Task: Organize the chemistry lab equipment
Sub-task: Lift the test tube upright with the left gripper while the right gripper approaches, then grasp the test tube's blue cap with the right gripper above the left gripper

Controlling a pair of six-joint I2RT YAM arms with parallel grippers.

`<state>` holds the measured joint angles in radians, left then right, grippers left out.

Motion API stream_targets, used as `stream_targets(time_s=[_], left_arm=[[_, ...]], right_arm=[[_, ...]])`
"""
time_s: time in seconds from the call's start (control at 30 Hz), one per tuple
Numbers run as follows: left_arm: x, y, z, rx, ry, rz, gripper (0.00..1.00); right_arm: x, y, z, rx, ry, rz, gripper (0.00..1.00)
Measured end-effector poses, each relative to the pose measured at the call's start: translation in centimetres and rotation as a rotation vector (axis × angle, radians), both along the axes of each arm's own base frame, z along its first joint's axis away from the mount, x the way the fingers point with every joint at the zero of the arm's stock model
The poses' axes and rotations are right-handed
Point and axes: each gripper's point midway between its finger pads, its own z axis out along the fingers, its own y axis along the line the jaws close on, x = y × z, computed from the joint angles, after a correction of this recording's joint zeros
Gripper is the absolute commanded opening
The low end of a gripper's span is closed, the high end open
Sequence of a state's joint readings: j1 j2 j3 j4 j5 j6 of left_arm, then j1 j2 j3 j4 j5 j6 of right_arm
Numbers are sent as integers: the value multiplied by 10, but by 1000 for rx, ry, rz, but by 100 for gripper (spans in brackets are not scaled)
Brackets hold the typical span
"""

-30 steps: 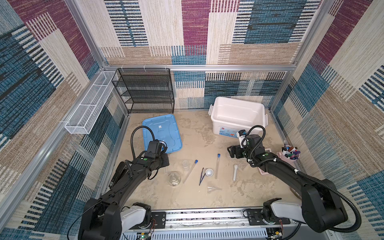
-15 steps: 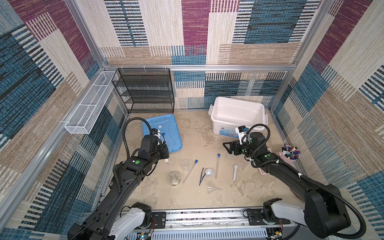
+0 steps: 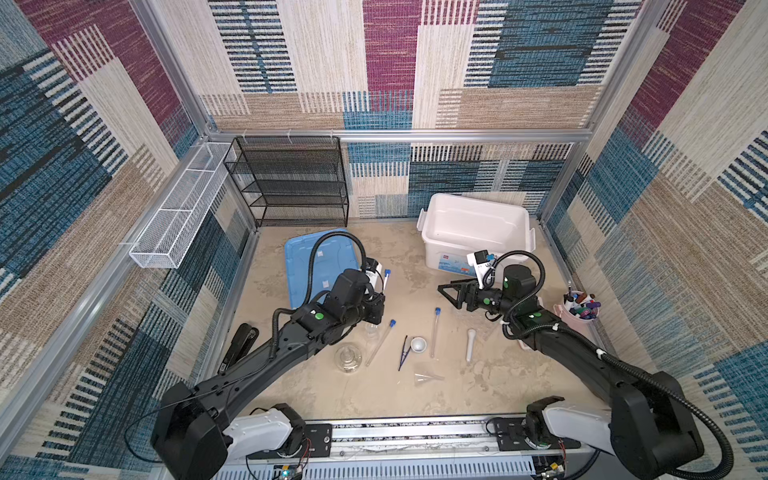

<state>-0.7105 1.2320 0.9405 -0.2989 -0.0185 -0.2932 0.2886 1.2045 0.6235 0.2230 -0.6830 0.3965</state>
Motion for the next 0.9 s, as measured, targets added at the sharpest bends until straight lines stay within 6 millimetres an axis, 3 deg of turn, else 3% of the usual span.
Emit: stream_targets(time_s=[0.1,0.33,0.6,0.9], left_arm=[[-6,-24,-1,1,-9,-79,13],[-14,-55,-14,10,-10,-178,12],[-17,-78,-17,-9,-18,-235,12],[-19,-90,-25,-10,-16,-262,11]], right_arm=[[-3,5,6,31,-6,27,78],[-11,19,11,84,-1,94,73],[-13,33,4,101,37,139,64],[-14,41,1,123,61,162,53]])
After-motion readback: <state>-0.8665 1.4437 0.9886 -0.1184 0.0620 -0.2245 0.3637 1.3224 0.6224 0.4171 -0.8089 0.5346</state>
